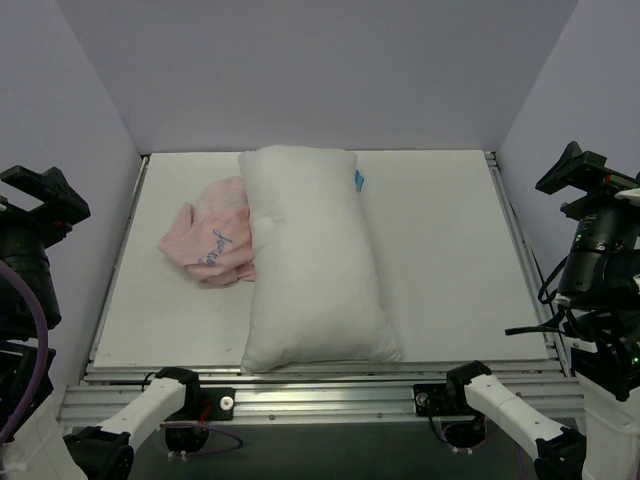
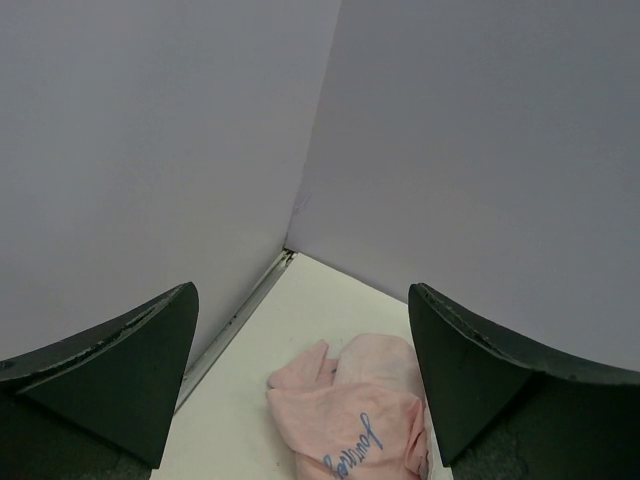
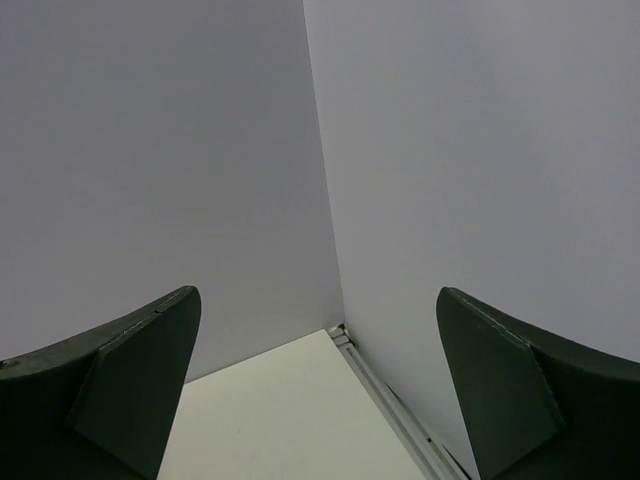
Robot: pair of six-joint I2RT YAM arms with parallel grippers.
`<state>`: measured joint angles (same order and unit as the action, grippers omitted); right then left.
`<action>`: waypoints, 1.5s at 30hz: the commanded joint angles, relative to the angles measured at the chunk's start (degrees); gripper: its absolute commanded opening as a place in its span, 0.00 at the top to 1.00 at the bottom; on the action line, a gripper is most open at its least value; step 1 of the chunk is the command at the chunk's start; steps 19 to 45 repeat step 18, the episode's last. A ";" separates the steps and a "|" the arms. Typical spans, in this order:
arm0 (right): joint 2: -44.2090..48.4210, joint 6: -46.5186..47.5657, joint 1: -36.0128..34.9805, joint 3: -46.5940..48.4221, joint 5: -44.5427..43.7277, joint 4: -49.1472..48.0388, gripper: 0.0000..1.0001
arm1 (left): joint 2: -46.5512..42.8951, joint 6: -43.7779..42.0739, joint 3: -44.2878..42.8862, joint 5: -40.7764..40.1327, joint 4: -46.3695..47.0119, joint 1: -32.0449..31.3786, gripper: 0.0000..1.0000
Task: Remove the pillowcase from the pillow
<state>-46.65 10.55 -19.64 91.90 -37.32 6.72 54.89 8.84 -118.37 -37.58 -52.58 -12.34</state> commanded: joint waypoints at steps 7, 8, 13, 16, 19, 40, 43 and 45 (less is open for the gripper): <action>-0.63 1.06 -0.49 -0.40 -0.38 -2.77 0.03 | -1.28 -1.28 4.19 -0.74 8.10 -0.32 0.06; -0.63 0.88 -0.40 -0.40 -0.30 -2.68 0.03 | -1.19 -1.28 4.28 -0.65 8.54 -0.32 0.06; -0.46 0.09 -0.49 -0.58 0.23 -2.33 0.04 | -0.84 -1.19 4.99 0.23 9.86 -0.41 0.06; -0.37 0.26 -0.40 -0.58 0.06 -2.41 0.03 | -0.84 -1.37 5.60 -0.03 10.47 -0.32 0.06; -0.37 0.35 -0.49 -0.75 0.32 -2.59 0.02 | -1.02 -1.28 6.13 0.05 10.91 -0.41 0.06; -0.37 0.35 -0.49 -0.75 0.32 -2.59 0.02 | -1.02 -1.28 6.13 0.05 10.91 -0.41 0.06; -0.37 0.35 -0.49 -0.75 0.32 -2.59 0.02 | -1.02 -1.28 6.13 0.05 10.91 -0.41 0.06; -0.37 0.35 -0.49 -0.75 0.32 -2.59 0.02 | -1.02 -1.28 6.13 0.05 10.91 -0.41 0.06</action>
